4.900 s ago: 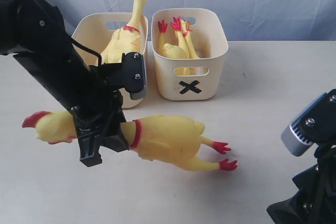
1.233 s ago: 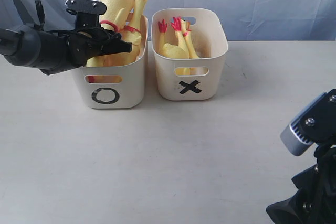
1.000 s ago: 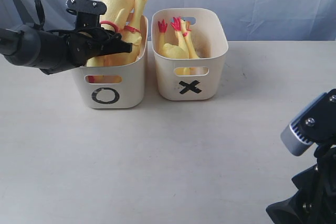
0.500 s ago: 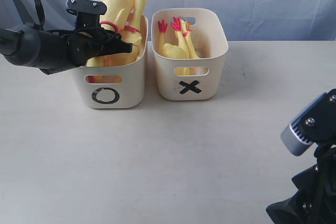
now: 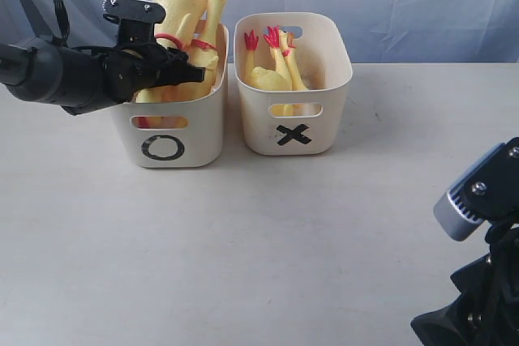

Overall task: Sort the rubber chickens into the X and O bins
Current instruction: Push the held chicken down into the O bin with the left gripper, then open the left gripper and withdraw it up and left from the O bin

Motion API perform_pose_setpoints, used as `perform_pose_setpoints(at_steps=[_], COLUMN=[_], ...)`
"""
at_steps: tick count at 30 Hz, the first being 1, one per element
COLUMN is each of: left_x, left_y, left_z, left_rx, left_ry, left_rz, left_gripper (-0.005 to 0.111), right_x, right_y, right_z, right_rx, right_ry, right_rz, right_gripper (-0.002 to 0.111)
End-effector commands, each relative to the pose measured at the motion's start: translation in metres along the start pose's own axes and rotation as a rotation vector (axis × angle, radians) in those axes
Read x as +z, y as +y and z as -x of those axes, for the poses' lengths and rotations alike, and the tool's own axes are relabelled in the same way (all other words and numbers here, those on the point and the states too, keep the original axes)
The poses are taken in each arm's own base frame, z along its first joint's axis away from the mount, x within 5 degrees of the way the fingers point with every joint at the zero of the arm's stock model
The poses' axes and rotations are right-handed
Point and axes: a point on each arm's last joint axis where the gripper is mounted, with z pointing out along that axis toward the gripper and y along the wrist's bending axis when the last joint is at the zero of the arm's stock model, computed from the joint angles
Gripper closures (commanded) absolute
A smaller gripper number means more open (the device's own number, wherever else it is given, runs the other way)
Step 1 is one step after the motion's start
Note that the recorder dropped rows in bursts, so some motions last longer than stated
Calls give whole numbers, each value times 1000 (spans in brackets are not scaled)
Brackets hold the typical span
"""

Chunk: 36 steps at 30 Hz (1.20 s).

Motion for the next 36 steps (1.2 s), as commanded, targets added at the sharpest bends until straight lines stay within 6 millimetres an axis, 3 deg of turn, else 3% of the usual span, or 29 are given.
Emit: perform_pose_setpoints(at_steps=[1,17,36], left_x=[-1,-16,-17], left_y=[0,2,1], left_z=[5,31,30], left_rx=[3,16,51], left_ry=[-18,-78,-53], left_rz=[1,-2,-11], left_gripper=[51,49,49], right_x=[-1,-1,-1], right_y=[0,0,0], right_z=[-1,-1,-1], right_rx=[-2,-2,-2], right_ry=[-4,-4,-4], right_rz=[-1,-1,-1], right_gripper=[50,50,50])
